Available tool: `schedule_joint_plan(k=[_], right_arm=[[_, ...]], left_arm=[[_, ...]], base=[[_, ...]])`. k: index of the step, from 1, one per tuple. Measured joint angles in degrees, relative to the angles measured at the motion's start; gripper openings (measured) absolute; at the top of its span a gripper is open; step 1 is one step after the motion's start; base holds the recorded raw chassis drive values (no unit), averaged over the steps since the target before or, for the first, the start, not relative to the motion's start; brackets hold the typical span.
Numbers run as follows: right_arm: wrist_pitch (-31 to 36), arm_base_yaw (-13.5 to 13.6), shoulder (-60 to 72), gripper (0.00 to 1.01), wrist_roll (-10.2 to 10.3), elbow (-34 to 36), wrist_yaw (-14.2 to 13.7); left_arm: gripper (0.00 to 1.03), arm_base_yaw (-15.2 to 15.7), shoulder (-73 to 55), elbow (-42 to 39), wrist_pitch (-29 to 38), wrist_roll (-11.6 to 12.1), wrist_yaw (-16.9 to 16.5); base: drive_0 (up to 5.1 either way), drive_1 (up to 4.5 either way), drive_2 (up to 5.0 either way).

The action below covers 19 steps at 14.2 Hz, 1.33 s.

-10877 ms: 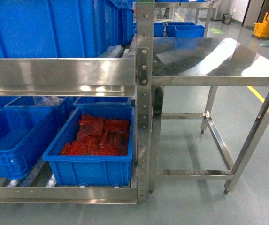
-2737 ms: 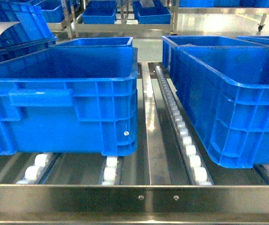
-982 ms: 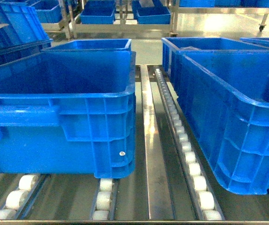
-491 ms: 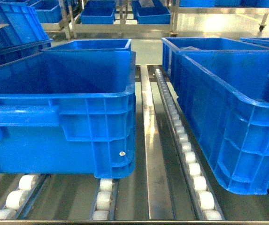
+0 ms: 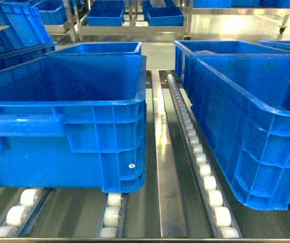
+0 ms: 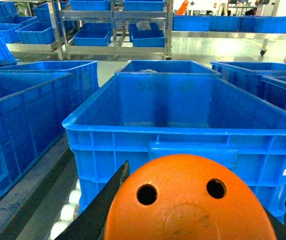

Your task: Sort blue parts and orange caps into right shelf containers

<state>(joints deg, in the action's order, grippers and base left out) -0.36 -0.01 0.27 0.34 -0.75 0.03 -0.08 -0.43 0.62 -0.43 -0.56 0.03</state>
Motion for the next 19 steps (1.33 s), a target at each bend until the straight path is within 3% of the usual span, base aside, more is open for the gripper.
schedule_joint_plan(k=[2,3,4,5,7,8,9,10,11,12,14,15,17,19], right_arm=[[3.61,0.52,-0.52,0.43,-0.61,0.24,-1.27],[10.99,1.62,-0.63,0.43,-1.05,0.35,-1.97],[11.85,1.64,-0.63,0.43,-1.09,0.37,-1.95],[10.27,1.81,-0.55,0.43,-1.29,0.37,-1.92],[26.84,-0.57,11.34,0.43,-1.44,0.0,0.63],[35.19,-1.29,23.34,0.43,-1.53,-0.7,1.86],[44.59,-1.77,37.2,0.43,-1.57,-5.27,3.28],[51.67,-1.77,49.09,0.43,-2.56,-13.14,2.23],[52.63,-1.51,60.08,0.43,-3.04,-21.77,0.59],[49.13,-1.31,70.23,0.43,-2.82,-28.57,-0.31],[46.6,-0.11,84.98,0.43,-2.29,-35.56,-1.27],[47.15,0.15,86.82,0.48,-2.1,-37.05,-1.7],[49.64,0.85,86.75,0.76,-2.47,-37.31,-2.43],[50.58,0.87,88.28,1.0,-2.62,-37.09,-2.4]], left_arm=[[0.41,0.0,0.0,0.0,0.02,-0.02,0.0],[0.41,-0.74,0.09,-0.26,5.11,0.44,1.27],[0.41,-1.42,-0.66,-0.5,8.72,0.59,2.19],[0.41,-3.72,-3.74,-0.44,19.26,1.01,3.23],[0.41,-3.19,-24.96,0.13,38.64,0.96,1.9],[0.41,-3.06,-37.66,2.54,49.03,0.9,1.18],[0.41,-3.72,-52.24,10.82,57.09,0.72,0.0],[0.41,-3.87,-63.01,20.02,56.63,0.17,-2.08],[0.41,-3.82,-73.33,27.96,53.66,-1.01,-2.12],[0.42,-3.17,-83.23,35.52,48.81,-3.02,-2.89],[0.65,-2.67,-94.79,45.46,44.65,-7.06,-1.97],[0.77,-2.6,-95.62,46.9,46.6,-8.09,-1.64],[1.0,-2.95,-92.8,46.07,49.22,-8.17,-2.89],[0.98,-2.32,-92.67,44.98,49.2,-8.46,-2.58]], base=[[0.0,0.0,0.0],[0.0,0.0,0.0],[0.0,0.0,0.0],[0.0,0.0,0.0],[0.0,0.0,0.0],[0.0,0.0,0.0],[0.0,0.0,0.0],[0.0,0.0,0.0],[0.0,0.0,0.0],[0.0,0.0,0.0],[0.0,0.0,0.0],[0.0,0.0,0.0],[0.0,0.0,0.0],[0.0,0.0,0.0]])
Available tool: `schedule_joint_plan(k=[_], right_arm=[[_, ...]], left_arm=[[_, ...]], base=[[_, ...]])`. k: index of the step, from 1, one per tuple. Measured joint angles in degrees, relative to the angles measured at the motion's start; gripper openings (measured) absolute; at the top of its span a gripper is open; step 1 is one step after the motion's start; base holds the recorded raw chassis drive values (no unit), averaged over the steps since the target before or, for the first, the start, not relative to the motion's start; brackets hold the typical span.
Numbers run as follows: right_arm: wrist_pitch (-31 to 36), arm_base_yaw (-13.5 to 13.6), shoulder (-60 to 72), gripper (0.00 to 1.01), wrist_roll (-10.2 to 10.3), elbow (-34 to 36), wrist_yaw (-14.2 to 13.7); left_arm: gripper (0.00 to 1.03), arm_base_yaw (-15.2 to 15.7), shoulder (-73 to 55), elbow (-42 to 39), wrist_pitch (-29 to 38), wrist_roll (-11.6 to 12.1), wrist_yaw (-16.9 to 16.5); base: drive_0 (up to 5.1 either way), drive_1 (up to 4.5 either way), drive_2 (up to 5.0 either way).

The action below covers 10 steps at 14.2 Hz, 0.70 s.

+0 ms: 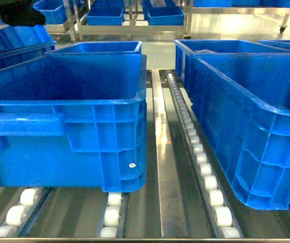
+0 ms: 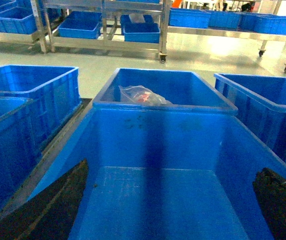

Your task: Sort blue parts and orange caps into right shelf containers

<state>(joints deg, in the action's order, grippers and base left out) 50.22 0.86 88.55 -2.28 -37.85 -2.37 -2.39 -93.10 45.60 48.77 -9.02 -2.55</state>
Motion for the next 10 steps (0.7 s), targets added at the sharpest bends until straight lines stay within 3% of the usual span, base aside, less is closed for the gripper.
schedule_joint_plan(k=[3,4,5,6,10], right_arm=[[-0.35,0.0,0.48,0.98,-1.38,0.0,-2.36],[3.17,-0.59,-0.2,0.87,0.0,2.1,1.2],[4.33,-0.59,-3.52,0.72,0.9,7.39,2.05],[5.09,-0.59,-6.25,0.59,1.25,11.3,2.16],[5.38,-0.59,-17.59,0.04,1.42,23.15,2.21]], left_arm=[[0.98,1.01,0.26,-0.09,-1.14,-0.59,1.49],[0.91,1.66,1.05,-1.16,-0.7,1.36,1.97],[0.77,2.19,4.66,-6.88,1.07,5.01,2.4],[0.65,2.47,7.91,-11.63,2.82,6.56,2.62],[0.12,2.49,18.99,-26.47,5.4,8.0,2.6]], base=[[0.0,0.0,0.0],[0.0,0.0,0.0],[0.0,0.0,0.0],[0.0,0.0,0.0],[0.0,0.0,0.0]])
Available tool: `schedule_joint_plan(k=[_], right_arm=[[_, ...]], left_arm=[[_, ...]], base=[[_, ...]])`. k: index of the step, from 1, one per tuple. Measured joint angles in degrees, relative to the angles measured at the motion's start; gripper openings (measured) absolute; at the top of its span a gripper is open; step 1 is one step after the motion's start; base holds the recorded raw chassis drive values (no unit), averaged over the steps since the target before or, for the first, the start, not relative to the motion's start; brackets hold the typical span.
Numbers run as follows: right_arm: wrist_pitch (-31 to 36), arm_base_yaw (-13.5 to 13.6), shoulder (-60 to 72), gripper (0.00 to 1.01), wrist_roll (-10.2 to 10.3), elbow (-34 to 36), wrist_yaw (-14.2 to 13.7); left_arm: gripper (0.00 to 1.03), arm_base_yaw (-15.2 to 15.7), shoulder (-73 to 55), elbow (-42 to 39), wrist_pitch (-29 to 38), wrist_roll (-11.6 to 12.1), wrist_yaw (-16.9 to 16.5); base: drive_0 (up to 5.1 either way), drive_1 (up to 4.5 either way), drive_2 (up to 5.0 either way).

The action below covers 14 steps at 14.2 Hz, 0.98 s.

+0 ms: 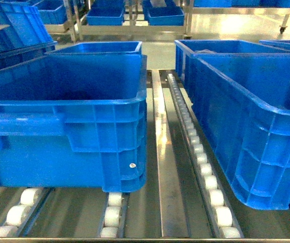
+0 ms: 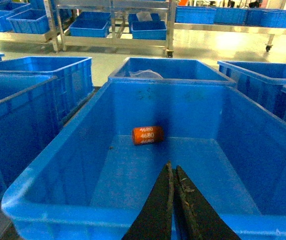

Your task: Sort blue parts and orange caps into right shelf containers

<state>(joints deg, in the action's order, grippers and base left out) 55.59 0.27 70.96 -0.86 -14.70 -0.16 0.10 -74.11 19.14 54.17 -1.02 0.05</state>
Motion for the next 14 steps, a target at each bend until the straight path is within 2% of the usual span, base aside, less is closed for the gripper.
schedule_joint_plan(k=[1,4,6,7,8,12,14], right_arm=[[-0.61,0.0,-2.67,0.02,0.13,2.08,0.0],[-4.22,0.0,-11.21,0.02,0.2,7.13,0.0],[-2.36,0.0,-13.51,0.02,0.22,10.43,0.0],[-5.51,0.0,-15.96,0.02,0.22,12.22,0.0],[-7.74,0.0,-19.54,0.02,0.22,12.81,0.0],[-18.38,0.0,-32.54,0.02,0.24,13.92,0.0],[-19.54,0.0,-33.88,0.02,0.24,13.92,0.0]], left_arm=[[0.01,0.0,2.6,-2.43,0.09,-0.04,0.0],[0.02,0.0,10.64,-8.7,-2.01,0.04,0.0],[0.02,0.0,16.06,-11.47,-4.42,0.04,0.0],[0.02,0.0,19.17,-12.83,-6.29,0.04,0.0],[0.02,0.0,20.02,-14.86,-2.99,0.04,0.0],[0.02,0.0,31.26,-17.99,-12.79,0.04,0.0],[0.02,0.0,32.48,-18.05,-14.03,0.04,0.0]], base=[[0.0,0.0,0.0],[0.0,0.0,0.0],[0.0,0.0,0.0],[0.0,0.0,0.0],[0.0,0.0,0.0],[0.0,0.0,0.0],[0.0,0.0,0.0]])
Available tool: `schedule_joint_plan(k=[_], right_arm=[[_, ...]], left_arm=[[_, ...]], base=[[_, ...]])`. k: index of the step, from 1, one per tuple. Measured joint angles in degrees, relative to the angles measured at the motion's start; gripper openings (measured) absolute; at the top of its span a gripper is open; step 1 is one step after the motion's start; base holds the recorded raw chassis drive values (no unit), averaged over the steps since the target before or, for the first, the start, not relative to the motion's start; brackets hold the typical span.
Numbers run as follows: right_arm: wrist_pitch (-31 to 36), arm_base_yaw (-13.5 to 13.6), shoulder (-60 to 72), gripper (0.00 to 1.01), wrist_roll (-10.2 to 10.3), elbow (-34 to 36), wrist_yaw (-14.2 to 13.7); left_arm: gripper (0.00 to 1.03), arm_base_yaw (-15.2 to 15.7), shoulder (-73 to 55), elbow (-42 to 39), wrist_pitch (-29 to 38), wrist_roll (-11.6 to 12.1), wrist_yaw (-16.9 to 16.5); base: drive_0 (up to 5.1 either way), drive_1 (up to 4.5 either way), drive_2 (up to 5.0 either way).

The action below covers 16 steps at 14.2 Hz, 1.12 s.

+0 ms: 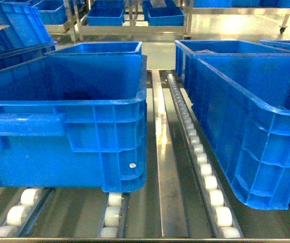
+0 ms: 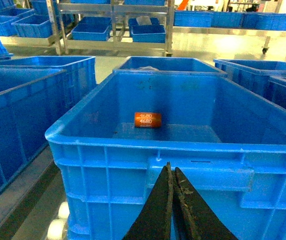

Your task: Sort blue parts and orange caps into right shelf containers

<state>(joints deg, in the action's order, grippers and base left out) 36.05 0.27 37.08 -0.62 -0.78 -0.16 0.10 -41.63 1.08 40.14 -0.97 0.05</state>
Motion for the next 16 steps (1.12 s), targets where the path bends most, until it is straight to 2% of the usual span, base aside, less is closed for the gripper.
schedule_joint_plan(k=[1,9,16], right_arm=[[-0.83,0.0,-0.85,0.02,-0.02,0.0,0.0],[-17.81,0.0,-18.91,0.02,0.0,0.04,0.0],[-26.32,0.0,-27.36,0.02,0.0,0.04,0.0]], left_arm=[[0.02,0.0,0.79,-0.11,-0.7,0.0,0.0],[0.02,0.0,20.79,-0.46,-19.39,0.0,0.0],[0.02,0.0,30.45,-0.46,-28.92,0.0,0.0]], base=[[0.0,0.0,0.0],[0.0,0.0,0.0],[0.0,0.0,0.0]])
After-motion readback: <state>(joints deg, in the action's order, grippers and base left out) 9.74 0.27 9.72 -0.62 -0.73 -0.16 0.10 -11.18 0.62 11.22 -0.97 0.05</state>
